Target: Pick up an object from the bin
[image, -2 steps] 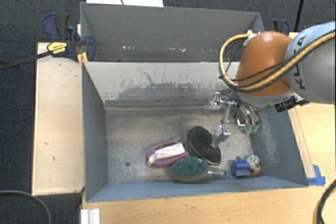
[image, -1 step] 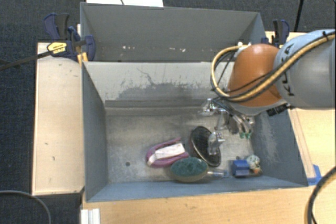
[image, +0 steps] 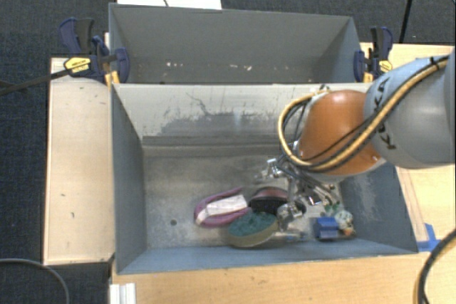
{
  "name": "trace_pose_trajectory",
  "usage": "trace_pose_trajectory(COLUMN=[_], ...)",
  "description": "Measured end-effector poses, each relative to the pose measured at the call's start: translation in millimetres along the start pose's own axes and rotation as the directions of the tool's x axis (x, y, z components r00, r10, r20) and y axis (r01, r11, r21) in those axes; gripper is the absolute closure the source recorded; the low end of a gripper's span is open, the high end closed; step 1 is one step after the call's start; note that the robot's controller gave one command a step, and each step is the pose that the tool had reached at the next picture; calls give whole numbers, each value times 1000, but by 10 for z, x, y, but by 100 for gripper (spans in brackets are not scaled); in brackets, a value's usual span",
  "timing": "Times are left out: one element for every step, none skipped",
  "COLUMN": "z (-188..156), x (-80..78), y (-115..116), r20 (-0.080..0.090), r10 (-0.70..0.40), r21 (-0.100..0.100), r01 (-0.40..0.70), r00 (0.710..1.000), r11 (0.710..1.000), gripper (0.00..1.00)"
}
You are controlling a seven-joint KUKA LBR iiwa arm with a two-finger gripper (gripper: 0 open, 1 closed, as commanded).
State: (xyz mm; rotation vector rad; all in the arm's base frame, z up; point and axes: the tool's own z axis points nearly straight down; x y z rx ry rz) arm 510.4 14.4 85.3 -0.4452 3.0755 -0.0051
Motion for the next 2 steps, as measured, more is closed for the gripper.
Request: trace_pose_trajectory(z=[1, -1275], x=[22, 54], y=[20, 120], r20=[-6, -23], r10=[-2, -79], r21=[-3, -8], r01=[2, 79], r00=[1000, 997], r11=[1000, 997], gripper=[100, 100])
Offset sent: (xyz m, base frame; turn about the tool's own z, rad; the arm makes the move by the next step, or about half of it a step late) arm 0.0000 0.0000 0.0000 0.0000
